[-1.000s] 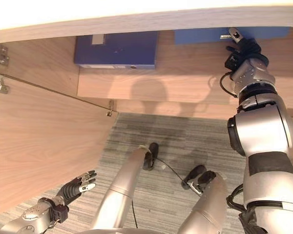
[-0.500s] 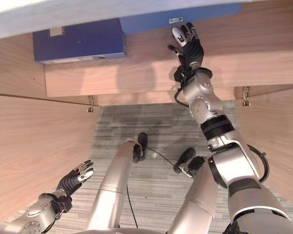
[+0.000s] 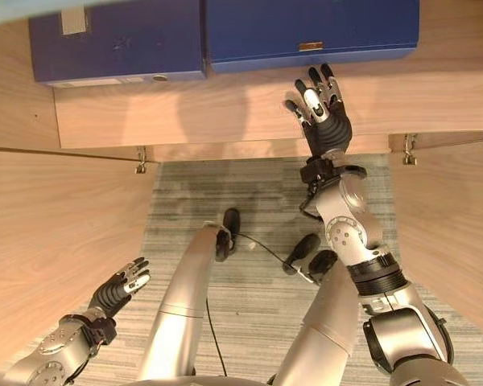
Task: Put the empty folder in the office cabinet
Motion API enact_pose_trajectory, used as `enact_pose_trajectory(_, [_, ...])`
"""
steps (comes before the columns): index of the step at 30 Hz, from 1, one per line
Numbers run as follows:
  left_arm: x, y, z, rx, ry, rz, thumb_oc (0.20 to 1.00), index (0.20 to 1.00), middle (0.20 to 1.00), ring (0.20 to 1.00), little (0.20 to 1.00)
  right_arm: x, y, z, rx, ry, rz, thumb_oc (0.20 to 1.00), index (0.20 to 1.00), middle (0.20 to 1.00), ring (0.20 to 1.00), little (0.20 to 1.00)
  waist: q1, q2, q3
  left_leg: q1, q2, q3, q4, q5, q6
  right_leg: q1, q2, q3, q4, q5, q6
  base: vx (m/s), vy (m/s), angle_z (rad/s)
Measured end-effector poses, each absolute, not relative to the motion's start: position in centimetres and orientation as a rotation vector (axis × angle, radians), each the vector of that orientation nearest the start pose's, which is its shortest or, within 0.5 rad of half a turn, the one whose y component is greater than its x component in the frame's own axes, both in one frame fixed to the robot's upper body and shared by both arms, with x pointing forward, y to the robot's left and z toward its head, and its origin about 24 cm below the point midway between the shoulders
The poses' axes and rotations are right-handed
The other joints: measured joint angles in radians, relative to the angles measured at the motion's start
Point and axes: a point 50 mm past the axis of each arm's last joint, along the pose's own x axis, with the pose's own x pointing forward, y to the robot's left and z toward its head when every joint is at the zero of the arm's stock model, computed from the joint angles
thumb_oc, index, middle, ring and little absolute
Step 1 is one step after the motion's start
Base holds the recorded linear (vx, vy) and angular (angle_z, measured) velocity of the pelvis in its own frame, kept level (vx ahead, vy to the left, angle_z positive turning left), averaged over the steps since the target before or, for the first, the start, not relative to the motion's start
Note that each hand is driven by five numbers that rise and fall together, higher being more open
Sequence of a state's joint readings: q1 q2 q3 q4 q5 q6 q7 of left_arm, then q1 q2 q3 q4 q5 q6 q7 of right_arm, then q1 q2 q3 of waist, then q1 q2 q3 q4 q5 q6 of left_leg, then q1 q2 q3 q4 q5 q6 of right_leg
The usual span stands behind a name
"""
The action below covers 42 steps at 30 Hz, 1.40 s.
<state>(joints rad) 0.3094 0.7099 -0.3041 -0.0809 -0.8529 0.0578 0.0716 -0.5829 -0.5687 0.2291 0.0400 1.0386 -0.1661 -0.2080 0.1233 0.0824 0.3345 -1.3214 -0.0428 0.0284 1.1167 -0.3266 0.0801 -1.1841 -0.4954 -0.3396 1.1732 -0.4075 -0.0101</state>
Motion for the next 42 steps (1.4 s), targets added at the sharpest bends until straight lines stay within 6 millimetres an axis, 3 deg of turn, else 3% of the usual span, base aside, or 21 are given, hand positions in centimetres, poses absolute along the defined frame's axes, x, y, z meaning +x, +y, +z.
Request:
enact_pose_trajectory(9, [16.8,22.4,-0.7,-0.175,0.507,-0.095,1.000,1.000,1.000,1.000,1.000,33.0,-17.8,21.5,0.461,-0.438,0.173,1.000,1.000,1.000,1.000,1.000,-0.002,0.000,0.000,-0.004,-0.001,0.001,0.006,-0.003,0.004,-0.002,-0.002,0.001,0.002,0.000,0.000,0.00,0.000,0.00])
enact_pose_trajectory(12, [16.9,22.5,-0.7,-0.174,0.504,-0.093,1.000,1.000,1.000,1.000,1.000,33.0,-18.0,21.6,0.384,-0.444,0.168,1.000,1.000,1.000,1.000,1.000,-0.002,0.000,0.000,-0.004,-0.001,0.001,0.006,-0.003,0.004,-0.002,-0.001,0.001,0.002,0.000,-0.001,0.00,0.000,0.00])
enact_pose_trajectory(14, [17.0,23.1,-0.3,-0.171,0.485,-0.075,1.000,1.000,1.000,1.000,1.000,33.1,-19.9,22.8,0.017,-0.426,0.164,1.000,1.000,1.000,1.000,1.000,0.001,-0.006,0.001,-0.006,0.000,0.000,0.009,-0.003,0.005,-0.002,-0.001,0.000,0.002,0.001,-0.002,0.00,0.000,0.00])
enact_pose_trajectory(15, [17.1,23.2,-0.2,-0.168,0.477,-0.075,1.000,1.000,1.000,1.000,1.000,33.3,-20.8,23.4,-0.077,-0.429,0.141,1.000,1.000,1.000,1.000,1.000,0.000,-0.008,0.001,-0.007,0.000,-0.001,0.009,-0.003,0.005,-0.002,0.000,0.000,0.002,0.001,-0.002,0.00,0.000,0.00])
enact_pose_trajectory(16, [17.0,23.3,0.1,-0.158,0.467,-0.086,1.000,1.000,1.000,1.000,1.000,33.4,-22.1,24.7,-0.303,-0.411,0.131,1.000,1.000,1.000,1.000,1.000,-0.001,-0.008,0.000,-0.012,0.000,-0.002,0.013,-0.003,0.006,-0.003,0.000,-0.002,0.002,0.003,-0.002,0.00,0.000,0.00])
enact_pose_trajectory(18, [16.4,23.2,0.3,-0.151,0.472,-0.118,1.000,1.000,1.000,1.000,1.000,33.2,-22.3,25.9,-0.544,-0.408,0.148,1.000,1.000,1.000,1.000,1.000,-0.009,-0.024,0.003,-0.015,0.002,-0.004,0.013,-0.003,0.006,-0.004,0.002,-0.005,-0.001,0.003,-0.001,0.00,0.000,0.00])
enact_pose_trajectory(20, [16.0,23.5,0.8,-0.118,0.480,-0.164,1.000,1.000,1.000,1.000,1.000,32.5,-22.5,28.1,-1.027,-0.382,0.179,1.000,1.000,1.000,1.000,1.000,-0.006,-0.035,-0.004,-0.015,0.003,-0.005,0.007,-0.003,0.007,-0.003,0.004,-0.008,-0.009,0.009,0.001,-0.02,-0.003,-0.03])
enact_pose_trajectory(21, [15.7,24.2,0.9,-0.088,0.494,-0.164,1.000,1.000,1.000,1.000,1.000,32.7,-21.9,27.5,-1.148,-0.349,0.213,1.000,1.000,1.000,1.000,1.000,-0.008,-0.063,-0.019,-0.008,0.004,-0.003,-0.005,-0.002,0.007,0.000,0.008,-0.008,-0.020,0.009,0.001,-0.01,-0.011,-0.04])
enact_pose_trajectory(23, [15.6,24.8,0.7,-0.055,0.515,-0.160,1.000,1.000,1.000,1.000,1.000,33.1,-20.6,26.1,-1.164,-0.349,0.240,1.000,1.000,1.000,1.000,1.000,-0.004,-0.084,-0.032,0.010,0.010,-0.001,-0.032,0.002,0.000,0.013,0.021,-0.010,-0.053,0.019,0.004,-0.02,-0.015,-0.08])
enact_pose_trajectory(26, [15.7,24.9,0.9,-0.044,0.507,-0.170,1.000,1.000,1.000,1.000,1.000,32.8,-20.6,25.0,-1.198,-0.342,0.249,1.000,1.000,1.000,1.000,1.000,0.000,-0.067,-0.042,0.024,0.009,0.011,-0.051,0.006,0.001,0.019,0.022,-0.004,-0.072,0.029,0.008,-0.03,-0.024,-0.05])
enact_pose_trajectory(34, [16.1,24.0,0.7,-0.050,0.470,-0.187,1.000,1.000,1.000,1.000,1.000,31.6,-21.3,18.4,-1.296,-0.090,0.401,1.000,1.000,1.000,1.000,1.000,0.022,-0.059,-0.081,0.169,0.029,0.007,-0.182,0.042,-0.022,0.151,0.065,-0.033,-0.192,0.068,0.026,-0.05,-0.050,-0.03])
enact_pose_trajectory(36, [16.1,24.0,0.7,-0.053,0.470,-0.188,1.000,1.000,1.000,1.000,1.000,30.9,-21.6,15.8,-1.293,0.021,0.475,1.000,1.000,1.000,1.000,1.000,0.000,-0.076,-0.091,0.232,0.035,0.005,-0.227,0.051,-0.027,0.211,0.085,-0.042,-0.238,0.079,0.026,-0.05,-0.094,-0.13])
enact_pose_trajectory(42, [16.9,24.4,-0.9,-0.036,0.529,-0.196,1.000,1.000,1.000,1.000,1.000,30.6,-22.1,11.7,-1.303,0.218,0.592,1.000,1.000,1.000,1.000,1.000,-0.029,-0.117,-0.082,0.495,0.083,0.027,-0.365,0.075,-0.049,0.453,0.162,-0.045,-0.406,0.135,0.041,-0.02,-0.082,-0.24])
